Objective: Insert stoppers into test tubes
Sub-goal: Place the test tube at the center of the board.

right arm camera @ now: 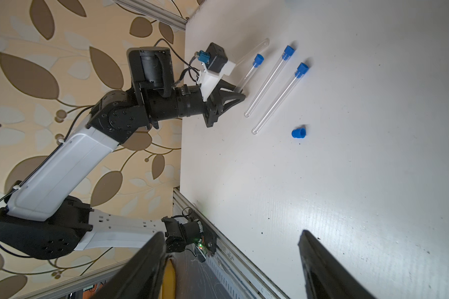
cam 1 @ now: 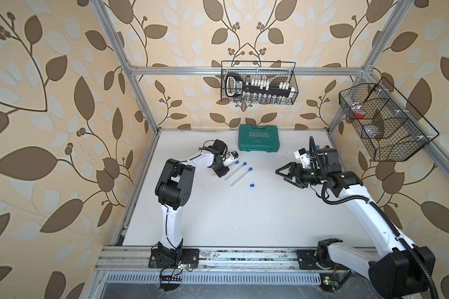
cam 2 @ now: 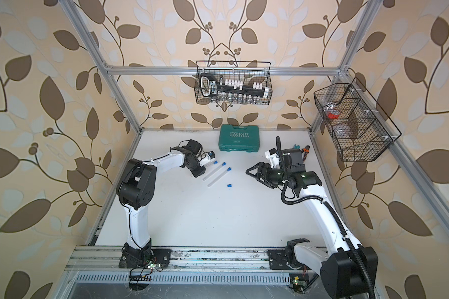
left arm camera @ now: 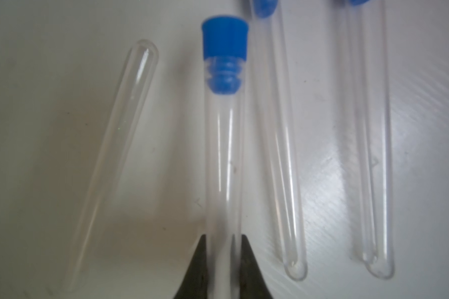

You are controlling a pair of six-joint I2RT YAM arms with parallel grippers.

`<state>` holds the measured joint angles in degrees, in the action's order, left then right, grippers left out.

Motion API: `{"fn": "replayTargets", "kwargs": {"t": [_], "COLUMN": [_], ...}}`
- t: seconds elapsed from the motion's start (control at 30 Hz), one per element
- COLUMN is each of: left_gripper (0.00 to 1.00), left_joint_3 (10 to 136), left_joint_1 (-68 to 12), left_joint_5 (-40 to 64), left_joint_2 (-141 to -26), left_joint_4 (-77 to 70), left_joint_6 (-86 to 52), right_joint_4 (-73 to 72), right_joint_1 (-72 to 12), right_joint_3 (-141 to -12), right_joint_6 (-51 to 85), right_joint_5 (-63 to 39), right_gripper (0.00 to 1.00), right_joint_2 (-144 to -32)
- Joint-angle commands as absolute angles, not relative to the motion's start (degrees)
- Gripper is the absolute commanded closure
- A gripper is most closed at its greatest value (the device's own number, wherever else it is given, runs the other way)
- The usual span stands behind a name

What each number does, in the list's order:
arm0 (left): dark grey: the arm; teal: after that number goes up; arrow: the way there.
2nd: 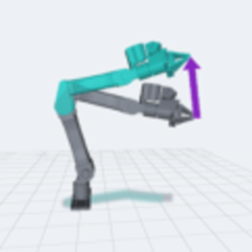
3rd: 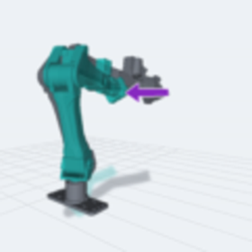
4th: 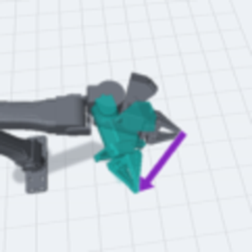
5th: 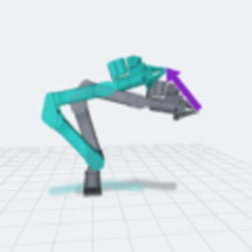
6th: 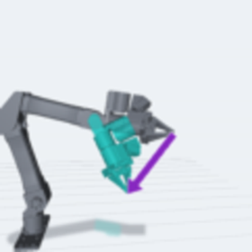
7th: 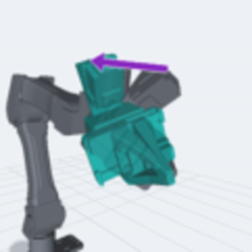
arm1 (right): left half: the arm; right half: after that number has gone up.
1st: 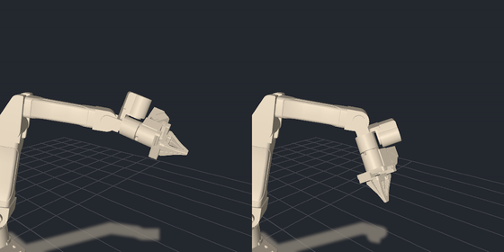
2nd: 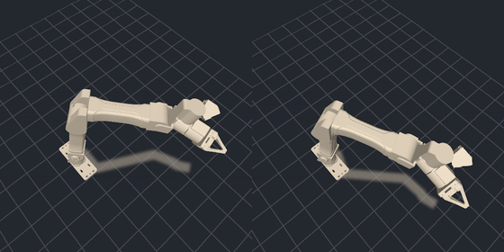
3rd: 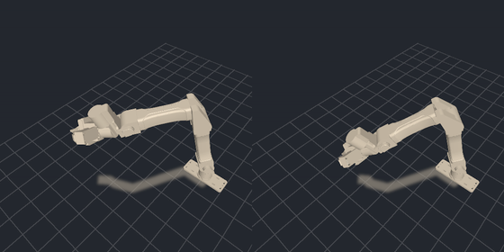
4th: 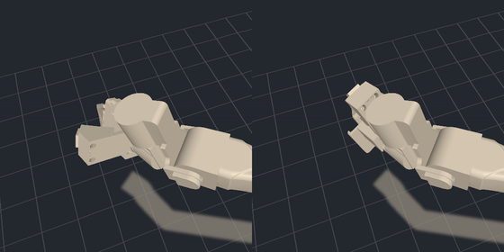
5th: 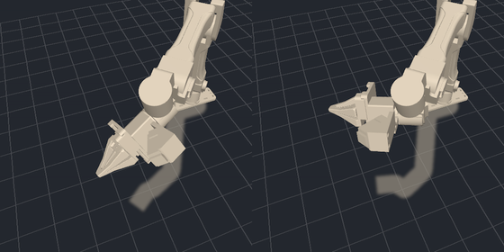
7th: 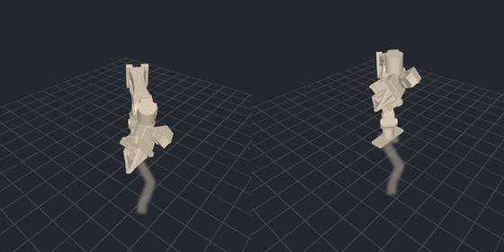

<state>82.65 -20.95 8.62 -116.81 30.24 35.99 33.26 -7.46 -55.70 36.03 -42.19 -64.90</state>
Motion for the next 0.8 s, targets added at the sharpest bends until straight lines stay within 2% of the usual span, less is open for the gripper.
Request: {"fn": "replayTargets", "kwargs": {"t": [0.0, 0.27, 0.6, 0.77], "left_gripper": [0.89, 0.86, 0.72, 0.71], "left_joint_3": [85.2, 86.8, 86.2, 86.1], "left_joint_1": [-20.9, -20.9, -21.3, -21.3], "left_joint_5": [10.4, 10.1, 8.2, 8.0], "left_joint_2": [-117.9, -120.6, -121.1, -121.1], "left_joint_4": [31.0, 31.0, 31.6, 31.2], "left_joint_6": [35.7, 34.3, 33.8, 33.8], "right_joint_4": [32.3, 33.1, 32.7, 32.8], "right_joint_1": [-7.2, -7.2, -7.2, -7.2], "right_joint_3": [-54.5, -55.2, -55.4, -55.4], "right_joint_6": [37.1, 36.8, 36.8, 36.8], "right_joint_5": [-43.6, -43.8, -44.7, -44.9], "right_gripper": [0.22, 0.22, 0.22, 0.22], "right_joint_2": [-64.6, -64.6, -65.0, -64.8]}}
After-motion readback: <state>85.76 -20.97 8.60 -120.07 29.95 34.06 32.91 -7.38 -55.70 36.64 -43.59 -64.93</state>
